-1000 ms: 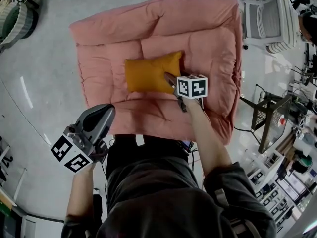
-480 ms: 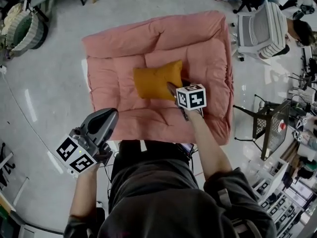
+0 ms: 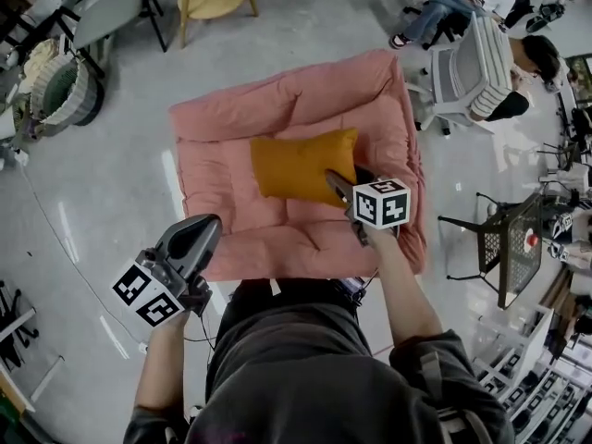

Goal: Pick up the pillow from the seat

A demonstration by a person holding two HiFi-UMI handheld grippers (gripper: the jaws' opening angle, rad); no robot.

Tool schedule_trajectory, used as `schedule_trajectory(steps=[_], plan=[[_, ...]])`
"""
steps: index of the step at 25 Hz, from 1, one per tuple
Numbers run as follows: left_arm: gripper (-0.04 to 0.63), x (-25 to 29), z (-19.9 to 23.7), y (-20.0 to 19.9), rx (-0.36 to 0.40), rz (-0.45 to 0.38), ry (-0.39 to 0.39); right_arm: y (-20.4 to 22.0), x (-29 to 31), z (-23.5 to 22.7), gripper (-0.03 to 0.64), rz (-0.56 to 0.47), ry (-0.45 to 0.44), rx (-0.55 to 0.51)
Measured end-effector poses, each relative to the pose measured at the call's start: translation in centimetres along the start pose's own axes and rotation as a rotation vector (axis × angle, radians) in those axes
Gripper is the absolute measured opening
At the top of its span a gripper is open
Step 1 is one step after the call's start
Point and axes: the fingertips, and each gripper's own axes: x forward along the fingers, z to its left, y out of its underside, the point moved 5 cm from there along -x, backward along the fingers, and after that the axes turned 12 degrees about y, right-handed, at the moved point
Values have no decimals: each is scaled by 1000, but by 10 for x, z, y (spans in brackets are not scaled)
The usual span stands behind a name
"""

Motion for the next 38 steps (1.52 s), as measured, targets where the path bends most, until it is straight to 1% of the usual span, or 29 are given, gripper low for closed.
schedule_trajectory(steps=[5, 11, 17, 21, 23, 28, 30, 38], plan=[[11, -8, -11, -21, 52, -8, 5, -35, -46, 7, 222, -120, -62, 85], [11, 4, -30, -38, 108, -12, 7, -71, -106, -5, 218, -272, -148, 190], [11, 22, -56, -58, 170, -17, -5, -85, -150, -27, 209, -381, -276, 354], [11, 30, -70, -69, 204, -27, -21, -85, -165, -37, 202, -406, -343, 440], [11, 35, -75, -70, 217, -33, -28, -86, -174, -38, 199, -420, -366, 433], [11, 52, -90, -70, 228, -49, -38, -95, -198, -41, 199, -433, -368, 308], [11, 57, -94, -68, 231, -53, -39, -97, -204, -44, 199, -432, -369, 275], [11, 71, -99, -60, 229, -72, -50, -99, -212, -57, 198, -439, -389, 258]])
